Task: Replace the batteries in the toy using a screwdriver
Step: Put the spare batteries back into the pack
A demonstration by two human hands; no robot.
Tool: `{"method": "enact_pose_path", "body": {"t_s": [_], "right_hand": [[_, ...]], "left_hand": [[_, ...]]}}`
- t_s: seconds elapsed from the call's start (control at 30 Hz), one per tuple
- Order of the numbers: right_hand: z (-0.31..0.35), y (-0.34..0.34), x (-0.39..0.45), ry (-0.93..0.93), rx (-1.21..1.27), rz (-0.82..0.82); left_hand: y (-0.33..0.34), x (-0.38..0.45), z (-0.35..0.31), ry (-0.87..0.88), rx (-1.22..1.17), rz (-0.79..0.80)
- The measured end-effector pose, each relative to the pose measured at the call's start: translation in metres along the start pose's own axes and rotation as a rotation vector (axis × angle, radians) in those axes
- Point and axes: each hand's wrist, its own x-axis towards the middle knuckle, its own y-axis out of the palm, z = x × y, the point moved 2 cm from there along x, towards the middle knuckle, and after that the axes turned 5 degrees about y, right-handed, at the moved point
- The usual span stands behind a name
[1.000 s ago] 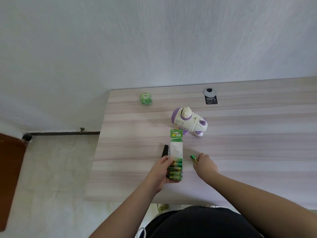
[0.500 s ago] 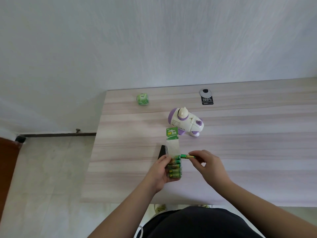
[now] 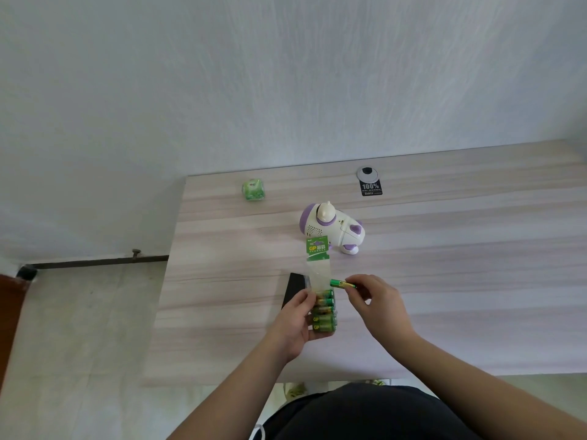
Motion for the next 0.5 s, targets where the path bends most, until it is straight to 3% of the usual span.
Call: {"method": "enact_pose_path", "body": {"t_s": [0.3,0.5], "right_hand": [[0.003,0.004,-0.004,-0.016,0.010,0.048],[0.011,0.007,-0.004,0.076,0.044,0.123]], "left_hand": [[0.002,-0.003,0.005,0.033,0.069,0.000],[0.005,-0.004,0.005,0.072,0.153,0.010]]}}
